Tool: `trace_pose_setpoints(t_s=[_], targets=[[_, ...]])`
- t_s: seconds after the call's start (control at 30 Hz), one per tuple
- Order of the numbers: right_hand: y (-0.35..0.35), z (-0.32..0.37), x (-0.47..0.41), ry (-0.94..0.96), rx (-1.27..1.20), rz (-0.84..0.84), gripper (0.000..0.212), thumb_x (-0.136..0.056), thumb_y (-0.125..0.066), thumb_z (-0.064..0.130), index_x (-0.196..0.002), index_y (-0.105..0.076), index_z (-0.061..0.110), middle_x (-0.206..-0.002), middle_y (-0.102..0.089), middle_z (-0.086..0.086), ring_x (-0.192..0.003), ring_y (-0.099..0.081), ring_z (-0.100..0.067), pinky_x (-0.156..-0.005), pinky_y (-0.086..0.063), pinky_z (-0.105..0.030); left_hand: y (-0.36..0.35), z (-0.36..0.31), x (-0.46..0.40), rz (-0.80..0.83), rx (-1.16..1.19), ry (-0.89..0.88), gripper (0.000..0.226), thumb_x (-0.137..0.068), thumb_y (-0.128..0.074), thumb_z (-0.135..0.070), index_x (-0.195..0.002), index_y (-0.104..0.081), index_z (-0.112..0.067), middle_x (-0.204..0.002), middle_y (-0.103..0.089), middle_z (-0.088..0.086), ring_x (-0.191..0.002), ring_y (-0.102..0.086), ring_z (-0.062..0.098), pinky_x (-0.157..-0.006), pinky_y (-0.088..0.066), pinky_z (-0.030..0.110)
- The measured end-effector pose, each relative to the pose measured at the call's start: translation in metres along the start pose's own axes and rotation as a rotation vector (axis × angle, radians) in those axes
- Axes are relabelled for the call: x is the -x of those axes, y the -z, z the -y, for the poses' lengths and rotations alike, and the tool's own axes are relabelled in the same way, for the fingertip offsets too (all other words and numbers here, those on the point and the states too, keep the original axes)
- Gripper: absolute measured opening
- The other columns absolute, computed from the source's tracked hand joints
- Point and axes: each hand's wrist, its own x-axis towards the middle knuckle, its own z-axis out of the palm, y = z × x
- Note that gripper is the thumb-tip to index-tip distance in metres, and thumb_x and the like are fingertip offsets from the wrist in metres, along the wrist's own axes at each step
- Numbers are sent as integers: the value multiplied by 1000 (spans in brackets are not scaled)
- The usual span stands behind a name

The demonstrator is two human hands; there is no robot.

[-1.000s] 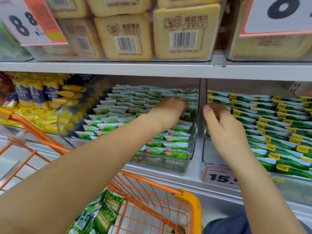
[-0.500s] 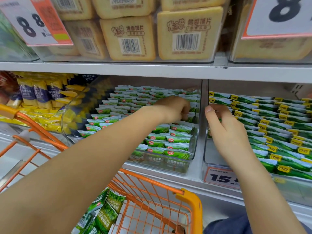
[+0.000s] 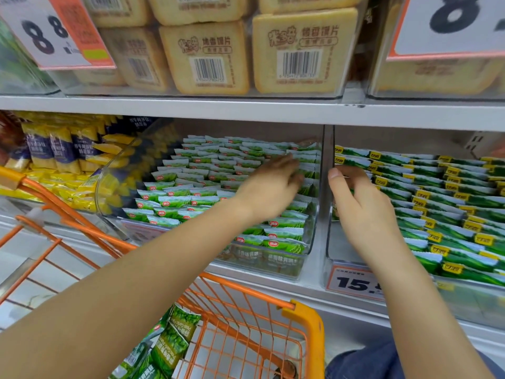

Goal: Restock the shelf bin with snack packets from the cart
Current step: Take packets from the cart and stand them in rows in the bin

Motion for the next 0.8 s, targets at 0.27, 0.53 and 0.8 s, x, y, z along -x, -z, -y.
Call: trace_pose_setpoints(t_s=[0.27,0.53,0.8], targets=[[-1,1,3,-7,27,-15,36,-101,-32,41,-119,-54,19,-82,-58,1,-78,-49,-22,-63,-29,-32,-18,-6,14,321,-268,-5,60,-103,-12,-44,-154,2,-17,-162,9,4,-148,7,20,-119,5,42],[-9,35,56,783,155,-234,27,-97,-47,20,-94,-71,9,-89,-71,-4,-81,-64,-19,-71,-46,-28,45,33,122,-97,72,-62,46,-101,-40,-43,-140,-47,-19,-149,-40,0,-140,-30,16,-113,-22,30],[-90,100,111,953,684,761,32,-99,-33,39,-119,-54,25,-109,-65,-1,-100,-63,-26,-70,-50,-35,53,90,282,294,-171,27,40,-96,-30,-52,-123,-55,-36,-120,-64,-11,-107,-60,14,-85,-46,30]])
